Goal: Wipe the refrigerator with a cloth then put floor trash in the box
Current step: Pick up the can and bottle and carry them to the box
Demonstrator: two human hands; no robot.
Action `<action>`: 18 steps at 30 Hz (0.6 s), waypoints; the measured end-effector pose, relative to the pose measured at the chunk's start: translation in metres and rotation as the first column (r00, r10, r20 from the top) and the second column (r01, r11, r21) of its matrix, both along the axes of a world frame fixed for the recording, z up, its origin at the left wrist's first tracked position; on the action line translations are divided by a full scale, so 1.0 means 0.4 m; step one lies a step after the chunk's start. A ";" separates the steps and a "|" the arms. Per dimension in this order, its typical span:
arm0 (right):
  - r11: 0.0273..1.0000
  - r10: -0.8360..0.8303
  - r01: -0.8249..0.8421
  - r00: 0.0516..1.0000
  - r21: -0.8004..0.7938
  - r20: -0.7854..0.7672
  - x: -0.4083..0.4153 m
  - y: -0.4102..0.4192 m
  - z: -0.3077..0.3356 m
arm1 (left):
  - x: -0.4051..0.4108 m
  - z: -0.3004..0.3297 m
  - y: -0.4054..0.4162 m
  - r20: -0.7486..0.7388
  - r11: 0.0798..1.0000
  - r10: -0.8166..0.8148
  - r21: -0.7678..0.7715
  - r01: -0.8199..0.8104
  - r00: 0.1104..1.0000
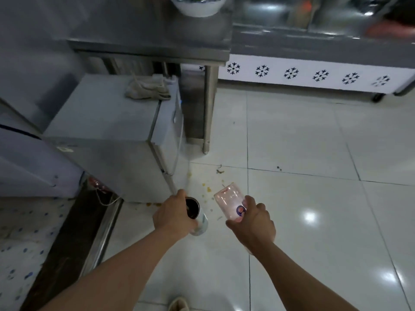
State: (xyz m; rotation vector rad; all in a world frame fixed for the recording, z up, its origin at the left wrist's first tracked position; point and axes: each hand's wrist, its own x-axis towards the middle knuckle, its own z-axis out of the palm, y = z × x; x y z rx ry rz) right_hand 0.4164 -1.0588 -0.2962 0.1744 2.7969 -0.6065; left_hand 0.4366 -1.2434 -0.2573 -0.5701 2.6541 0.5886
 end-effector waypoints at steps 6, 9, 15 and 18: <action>0.996 -0.086 0.086 0.996 -0.011 0.000 -0.015 0.269 0.093 | -0.043 0.094 0.246 -0.027 0.995 -0.099 0.002 0.099 0.995; 0.993 -0.119 0.119 0.993 -0.006 -0.012 -0.026 0.438 0.139 | -0.067 0.134 0.400 -0.045 0.990 -0.138 0.007 0.138 0.989; 0.980 -0.195 0.196 0.980 0.028 -0.024 -0.044 0.809 0.264 | -0.130 0.237 0.746 -0.100 0.978 -0.197 0.051 0.203 0.975; 0.963 -0.268 0.269 0.963 0.035 -0.034 -0.049 0.977 0.330 | -0.173 0.295 0.916 -0.130 0.960 -0.266 0.056 0.275 0.955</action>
